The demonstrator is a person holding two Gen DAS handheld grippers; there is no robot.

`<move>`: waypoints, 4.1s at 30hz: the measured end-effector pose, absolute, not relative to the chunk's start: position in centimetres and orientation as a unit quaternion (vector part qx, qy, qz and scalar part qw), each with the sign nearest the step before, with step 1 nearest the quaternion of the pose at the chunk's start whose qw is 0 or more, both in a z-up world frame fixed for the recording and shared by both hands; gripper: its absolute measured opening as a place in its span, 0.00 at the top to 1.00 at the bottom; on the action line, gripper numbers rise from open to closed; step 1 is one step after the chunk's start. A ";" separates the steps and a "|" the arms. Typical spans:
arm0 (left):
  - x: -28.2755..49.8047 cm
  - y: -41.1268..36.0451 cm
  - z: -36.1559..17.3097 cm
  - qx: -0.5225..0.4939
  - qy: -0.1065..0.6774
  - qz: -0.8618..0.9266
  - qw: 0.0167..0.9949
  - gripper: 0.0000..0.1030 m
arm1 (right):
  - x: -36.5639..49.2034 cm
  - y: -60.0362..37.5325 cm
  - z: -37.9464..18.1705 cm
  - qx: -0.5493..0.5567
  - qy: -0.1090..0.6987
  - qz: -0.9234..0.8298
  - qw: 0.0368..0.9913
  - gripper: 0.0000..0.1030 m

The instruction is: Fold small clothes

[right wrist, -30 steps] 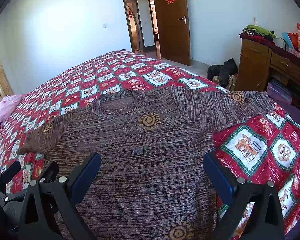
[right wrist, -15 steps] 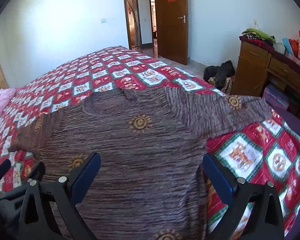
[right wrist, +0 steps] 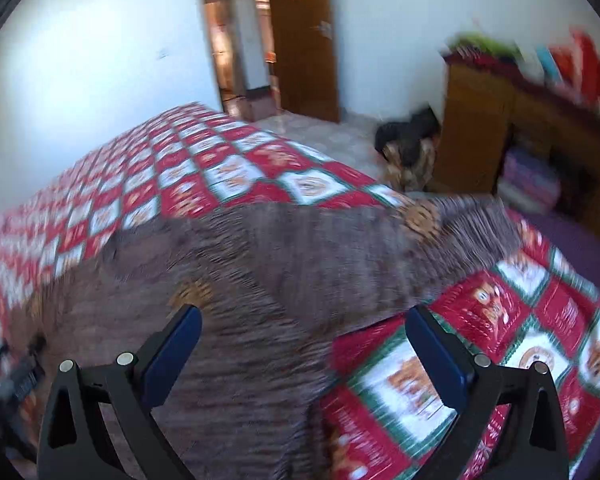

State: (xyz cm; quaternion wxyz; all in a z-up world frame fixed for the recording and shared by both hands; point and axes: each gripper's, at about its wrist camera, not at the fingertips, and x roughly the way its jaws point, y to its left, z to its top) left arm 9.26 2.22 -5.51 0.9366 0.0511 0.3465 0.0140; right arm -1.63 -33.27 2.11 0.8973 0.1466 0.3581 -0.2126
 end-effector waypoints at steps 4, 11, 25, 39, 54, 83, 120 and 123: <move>9.7 2.9 -7.7 0.030 0.367 0.013 0.929 0.01 | -3.0 -41.0 1.9 0.200 0.343 -0.277 0.875 0.03; 10.3 2.3 -9.2 0.034 0.398 0.013 0.917 0.00 | -4.0 -50.3 0.5 0.187 0.334 -0.370 0.846 0.22; 10.8 2.5 -9.6 0.027 0.398 0.001 0.917 0.00 | -1.2 -54.5 -3.1 0.203 0.379 -0.363 0.827 0.51; 10.7 2.9 -9.7 0.009 0.395 -0.018 0.918 0.00 | -1.2 -53.0 0.2 0.234 0.337 -0.290 0.864 0.89; 10.6 2.9 -9.7 0.006 0.394 -0.020 0.919 0.00 | 5.9 -35.9 3.5 0.204 0.354 -0.075 0.910 0.89; 10.3 -8.1 -7.8 0.019 0.427 -0.294 0.855 0.00 | 6.2 -30.6 -2.1 0.320 0.389 0.170 0.847 0.31; 13.9 -5.5 -8.1 -0.119 0.408 -0.296 0.855 0.87 | 16.5 -25.7 -3.6 0.259 0.410 0.158 0.860 0.91; 14.3 -4.8 -8.5 -0.136 0.415 -0.293 0.851 0.88 | 17.9 -24.4 -5.0 0.242 0.423 0.153 0.859 0.91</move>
